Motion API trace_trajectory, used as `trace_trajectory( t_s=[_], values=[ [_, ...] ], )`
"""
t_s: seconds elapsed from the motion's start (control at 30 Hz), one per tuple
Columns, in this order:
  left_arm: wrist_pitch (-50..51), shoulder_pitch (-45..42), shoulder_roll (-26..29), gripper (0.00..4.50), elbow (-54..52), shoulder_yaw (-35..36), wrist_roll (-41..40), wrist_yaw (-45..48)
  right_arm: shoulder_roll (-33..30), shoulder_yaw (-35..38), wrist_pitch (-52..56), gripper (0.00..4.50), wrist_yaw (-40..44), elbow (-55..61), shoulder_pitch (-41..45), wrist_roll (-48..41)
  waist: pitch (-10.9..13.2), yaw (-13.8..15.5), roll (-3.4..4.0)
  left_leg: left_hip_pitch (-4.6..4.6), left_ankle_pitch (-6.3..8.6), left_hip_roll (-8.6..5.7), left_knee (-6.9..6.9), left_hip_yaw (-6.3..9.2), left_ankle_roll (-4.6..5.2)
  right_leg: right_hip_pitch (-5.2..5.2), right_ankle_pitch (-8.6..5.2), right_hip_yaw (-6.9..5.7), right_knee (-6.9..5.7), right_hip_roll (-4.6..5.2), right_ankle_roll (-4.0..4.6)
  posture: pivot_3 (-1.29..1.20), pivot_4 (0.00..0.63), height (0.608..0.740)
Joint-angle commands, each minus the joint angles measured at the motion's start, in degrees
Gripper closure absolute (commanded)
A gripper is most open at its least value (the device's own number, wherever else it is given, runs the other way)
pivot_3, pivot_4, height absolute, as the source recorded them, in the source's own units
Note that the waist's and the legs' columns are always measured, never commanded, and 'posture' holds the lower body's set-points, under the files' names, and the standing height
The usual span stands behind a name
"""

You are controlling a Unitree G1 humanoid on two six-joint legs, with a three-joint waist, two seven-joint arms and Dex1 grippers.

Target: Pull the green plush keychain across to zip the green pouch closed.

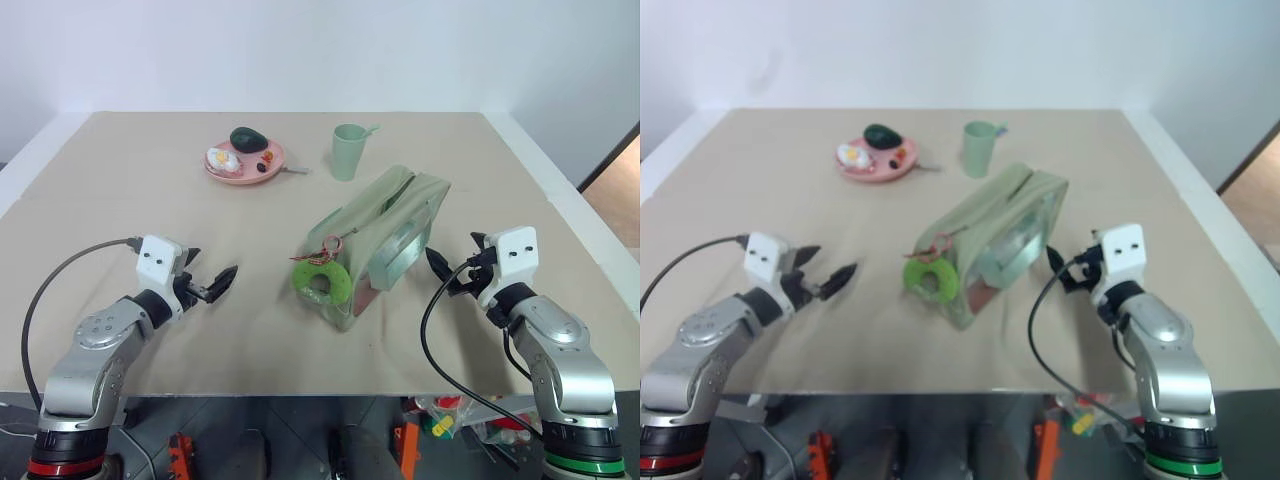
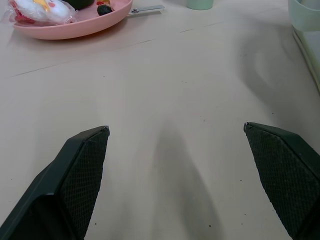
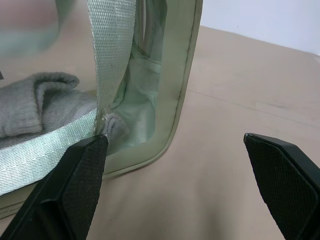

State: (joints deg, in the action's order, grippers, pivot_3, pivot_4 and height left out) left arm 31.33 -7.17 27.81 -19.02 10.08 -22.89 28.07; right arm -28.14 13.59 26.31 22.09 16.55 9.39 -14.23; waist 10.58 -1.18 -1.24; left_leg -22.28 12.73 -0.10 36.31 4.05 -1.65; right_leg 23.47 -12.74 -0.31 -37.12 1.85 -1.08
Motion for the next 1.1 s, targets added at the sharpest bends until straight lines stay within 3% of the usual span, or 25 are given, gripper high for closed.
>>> trace_trajectory(
  t_s=[0.03, 0.4, 0.57, 0.73, 0.9, 1.0, 1.1],
  values=[
    [-1.44, -0.67, 0.58, 0.03, -0.86, 0.75, -0.47, 0.90, -0.74, 1.33, -0.55, 0.00, 0.37, 1.93, -0.49, -0.73, 0.00, 0.00, 0.00, 0.00, 0.00, 0.00, 0.00, 0.00, 0.00, 0.00, 0.00, 0.00, 0.00, 0.00, 0.00, 0.00, 0.150, 0.740],
    [0.81, -0.69, 0.85, 0.03, -3.51, 1.07, -7.21, 5.43, -0.11, 2.71, -0.02, 0.00, -0.08, 2.93, -1.29, -3.13, 0.00, -0.01, 0.00, 0.01, 0.00, 0.00, 0.01, -0.04, 0.00, 0.00, 0.00, 0.04, 0.01, 0.00, 0.00, 0.00, 0.150, 0.740],
    [1.30, -2.21, 5.40, 0.03, -4.66, -0.26, -10.00, 12.26, -2.21, 3.60, 1.19, 0.00, 2.84, 3.59, -0.76, -5.80, 0.00, 0.00, 0.00, -0.01, 0.00, 0.02, 0.01, -0.04, 0.00, 0.03, 0.00, 0.04, 0.01, -0.03, 0.00, 0.00, 0.150, 0.740],
    [5.86, -7.53, 11.26, 0.03, -7.15, -1.14, -17.43, 20.81, -10.25, 6.08, 8.04, 0.00, 10.43, 5.54, 1.77, -13.33, 0.04, -0.01, 0.01, -0.03, 0.00, 0.00, 0.06, -0.06, 0.00, 0.02, 0.00, 0.08, 0.01, -0.03, 0.01, 0.00, 0.150, 0.740],
    [7.33, -10.96, 13.87, 0.03, -9.01, -3.92, -19.66, 24.99, -21.81, 7.62, 10.89, 0.00, 20.14, 1.97, 6.47, -17.11, 0.05, -0.06, 0.00, -0.03, 0.04, 0.01, 0.08, -0.15, 0.08, 0.01, -0.06, 0.14, 0.08, -0.05, 0.09, 0.00, 0.150, 0.740],
    [7.90, -13.16, 13.12, 0.03, -10.26, -6.08, -20.29, 24.62, -29.59, 2.20, 6.48, 0.00, 29.89, -5.61, 16.05, -14.75, 0.47, -0.18, 0.19, -0.03, 0.06, 0.02, 0.13, -0.29, 0.10, 0.04, 0.00, 0.27, 0.09, -0.08, 0.02, 0.00, 0.150, 0.740],
    [7.52, -14.59, 11.69, 0.03, -9.31, -6.63, -20.18, 23.31, -30.92, -8.14, -4.93, 0.00, 38.21, -14.69, 27.15, -6.71, 0.54, -0.32, 0.05, 0.05, 0.05, 0.09, 0.13, -0.45, 0.11, 0.04, -0.01, 0.38, 0.10, -0.14, 0.07, 0.00, 0.150, 0.740]
  ],
)
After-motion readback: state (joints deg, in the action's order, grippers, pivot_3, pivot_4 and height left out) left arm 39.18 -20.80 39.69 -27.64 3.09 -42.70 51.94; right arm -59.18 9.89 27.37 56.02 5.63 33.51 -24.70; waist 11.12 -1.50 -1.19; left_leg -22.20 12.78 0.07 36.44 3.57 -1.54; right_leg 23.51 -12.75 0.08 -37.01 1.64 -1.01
